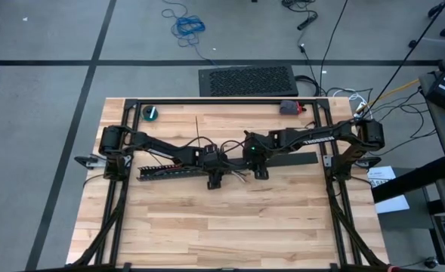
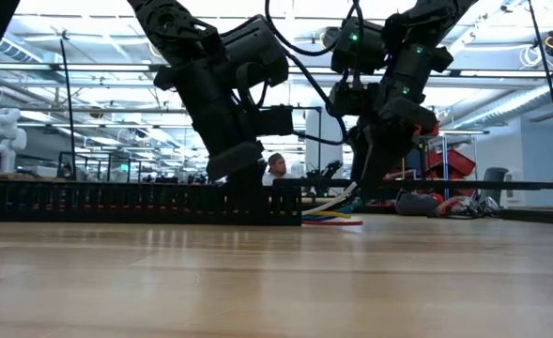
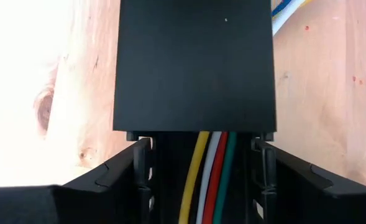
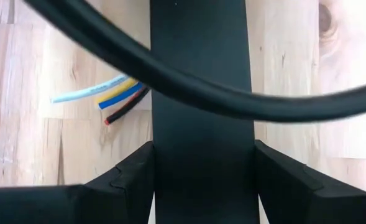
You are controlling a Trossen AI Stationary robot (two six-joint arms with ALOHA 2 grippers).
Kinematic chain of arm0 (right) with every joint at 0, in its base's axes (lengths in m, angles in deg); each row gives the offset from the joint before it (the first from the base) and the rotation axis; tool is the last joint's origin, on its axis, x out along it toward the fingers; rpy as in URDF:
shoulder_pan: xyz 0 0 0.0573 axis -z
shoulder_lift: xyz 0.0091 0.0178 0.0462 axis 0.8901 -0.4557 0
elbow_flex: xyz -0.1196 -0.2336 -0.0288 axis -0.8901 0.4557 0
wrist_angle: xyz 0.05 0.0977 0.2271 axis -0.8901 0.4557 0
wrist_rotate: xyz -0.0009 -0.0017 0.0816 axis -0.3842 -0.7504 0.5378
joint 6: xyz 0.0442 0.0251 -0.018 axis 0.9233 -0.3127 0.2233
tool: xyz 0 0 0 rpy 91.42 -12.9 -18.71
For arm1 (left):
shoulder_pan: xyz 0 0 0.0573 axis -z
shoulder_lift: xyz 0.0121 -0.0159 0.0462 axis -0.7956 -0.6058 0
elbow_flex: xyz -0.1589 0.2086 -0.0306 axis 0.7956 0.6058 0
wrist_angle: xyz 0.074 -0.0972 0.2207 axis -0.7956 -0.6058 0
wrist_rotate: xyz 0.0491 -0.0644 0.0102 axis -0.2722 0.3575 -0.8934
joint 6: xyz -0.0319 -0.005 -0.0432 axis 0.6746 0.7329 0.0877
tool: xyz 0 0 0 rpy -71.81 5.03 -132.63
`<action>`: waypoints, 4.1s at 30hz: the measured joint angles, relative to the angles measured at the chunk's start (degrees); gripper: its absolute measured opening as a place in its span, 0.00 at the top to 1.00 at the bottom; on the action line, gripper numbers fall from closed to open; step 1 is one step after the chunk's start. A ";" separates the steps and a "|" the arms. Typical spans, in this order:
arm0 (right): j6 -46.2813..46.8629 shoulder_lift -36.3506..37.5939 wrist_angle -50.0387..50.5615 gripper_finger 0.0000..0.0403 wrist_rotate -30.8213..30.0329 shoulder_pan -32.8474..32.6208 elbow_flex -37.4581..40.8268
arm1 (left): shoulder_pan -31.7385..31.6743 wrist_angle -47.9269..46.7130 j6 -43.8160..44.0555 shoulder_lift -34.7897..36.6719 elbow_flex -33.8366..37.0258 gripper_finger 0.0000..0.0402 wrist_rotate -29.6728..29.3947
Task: Ziptie cables
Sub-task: Insert the cable duct cover
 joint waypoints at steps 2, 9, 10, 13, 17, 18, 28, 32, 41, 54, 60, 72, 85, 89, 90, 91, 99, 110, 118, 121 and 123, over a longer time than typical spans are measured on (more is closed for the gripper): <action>-0.11 0.35 0.13 0.46 -0.03 0.00 0.00 | 0.02 -0.41 -0.28 0.98 0.05 0.31 -1.10; -0.13 3.29 0.40 0.46 -0.06 0.00 0.00 | -0.04 0.91 -1.60 2.31 -0.01 0.23 -1.93; -0.13 3.59 0.62 0.46 -0.16 0.02 0.00 | -0.04 1.31 -1.69 2.32 -0.01 0.22 -1.93; -0.13 4.03 1.53 0.46 -0.28 0.07 0.00 | -0.04 3.40 -1.75 2.32 -0.03 0.21 -1.97; 0.21 4.03 2.53 0.46 -0.32 -0.12 0.00 | -0.03 5.69 -1.16 2.05 -0.07 0.22 -1.98; 0.35 4.03 2.58 0.46 -0.30 -0.19 0.00 | -0.04 5.73 -0.60 2.05 -0.10 0.22 -1.96; 0.84 4.03 1.79 0.46 -0.32 -0.26 0.00 | -0.20 5.24 2.60 2.05 2.68 0.31 -0.75; 0.91 3.63 0.93 0.46 -0.32 -0.26 0.00 | -0.31 5.10 3.88 2.05 3.47 0.31 -0.94; 1.10 2.67 -0.30 0.46 -0.51 -0.26 0.02 | -0.35 6.67 4.46 1.68 3.53 0.37 -1.67; 0.35 -0.29 -0.36 0.46 -2.74 -0.07 0.00 | -0.35 6.78 4.75 1.68 3.53 0.41 -1.67; 0.05 -1.55 -1.02 0.46 -2.74 -0.07 0.00 | -0.35 6.71 4.68 1.68 3.53 0.41 -1.56; -1.18 -1.61 -1.49 0.46 -2.79 -0.07 0.00 | -0.20 6.63 4.47 1.68 3.53 0.42 -0.79; -1.18 -1.65 -1.85 0.32 -2.81 -0.20 0.00 | -0.02 6.60 4.44 1.68 3.53 0.42 -0.49; -0.94 -1.65 -1.53 0.33 -2.78 -0.20 0.00 | -0.02 6.46 4.44 1.68 3.52 0.42 -0.49; -0.78 -1.62 -1.46 0.33 -2.76 -0.20 0.00 | -0.02 6.39 4.45 1.68 3.51 0.42 -0.49; -0.77 -1.55 -1.46 0.33 -2.63 -0.21 0.00 | -0.02 6.26 4.46 1.68 3.51 0.42 -0.49; -0.61 -0.06 2.30 0.33 -1.26 -1.62 -5.65 | -0.02 5.94 4.49 1.68 3.46 0.42 -0.49; 2.57 -1.34 -2.96 0.58 -3.43 -2.55 -4.91 | 0.09 5.51 4.77 1.68 3.46 0.42 -0.51; 5.51 2.21 -14.05 0.99 -14.56 -4.73 0.74 | 0.09 5.38 4.64 1.68 3.47 0.42 -0.54; 9.74 4.18 -16.04 1.00 -15.27 -5.04 3.51 | 0.11 5.38 4.58 1.68 3.48 0.42 -0.55; 12.46 5.29 -17.66 1.00 -16.10 -5.58 5.89 | 0.09 5.36 4.49 1.68 3.48 0.42 -0.53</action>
